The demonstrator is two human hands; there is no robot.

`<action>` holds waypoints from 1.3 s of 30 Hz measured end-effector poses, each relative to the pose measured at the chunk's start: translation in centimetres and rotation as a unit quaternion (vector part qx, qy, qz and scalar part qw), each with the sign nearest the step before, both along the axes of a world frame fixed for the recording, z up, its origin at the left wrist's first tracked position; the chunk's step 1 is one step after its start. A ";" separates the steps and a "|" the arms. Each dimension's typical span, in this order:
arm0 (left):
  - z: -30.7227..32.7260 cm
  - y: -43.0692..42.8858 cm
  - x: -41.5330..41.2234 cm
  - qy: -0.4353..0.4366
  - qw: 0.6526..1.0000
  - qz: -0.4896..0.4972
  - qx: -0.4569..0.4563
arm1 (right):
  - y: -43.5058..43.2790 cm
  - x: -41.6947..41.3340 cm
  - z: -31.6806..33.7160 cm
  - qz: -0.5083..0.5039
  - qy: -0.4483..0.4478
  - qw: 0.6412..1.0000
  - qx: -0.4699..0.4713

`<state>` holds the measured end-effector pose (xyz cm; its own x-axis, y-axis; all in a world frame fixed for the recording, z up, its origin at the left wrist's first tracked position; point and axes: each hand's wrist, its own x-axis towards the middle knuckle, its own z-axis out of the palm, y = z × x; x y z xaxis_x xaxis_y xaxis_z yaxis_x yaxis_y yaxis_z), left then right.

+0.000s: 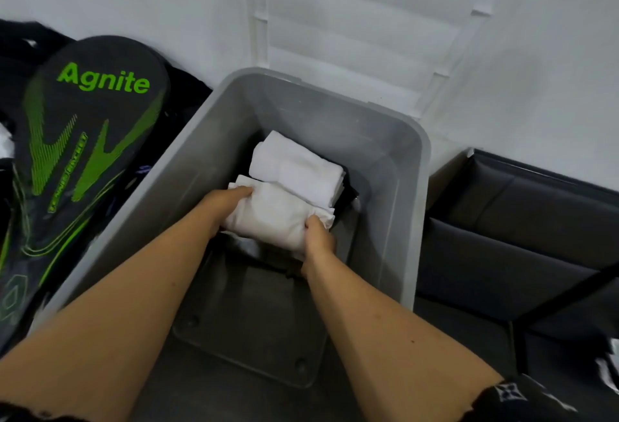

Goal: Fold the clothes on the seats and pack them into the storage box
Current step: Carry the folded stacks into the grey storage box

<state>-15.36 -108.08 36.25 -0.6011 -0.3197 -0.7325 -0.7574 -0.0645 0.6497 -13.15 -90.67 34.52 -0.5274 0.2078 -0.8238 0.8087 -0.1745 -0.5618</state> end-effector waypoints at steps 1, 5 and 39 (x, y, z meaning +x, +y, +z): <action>0.6 -0.2 0.0 -0.009 1.000 -0.007 -0.029 | 0.2 0.0 1.3 0.012 -0.006 1.000 0.010; 4.9 0.0 0.3 -0.015 0.989 -0.069 -0.128 | 1.5 -0.7 5.0 0.040 0.029 0.998 0.048; 1.8 89.0 9.2 0.002 0.913 -0.405 0.048 | 94.9 19.4 4.8 -0.119 0.089 0.974 0.173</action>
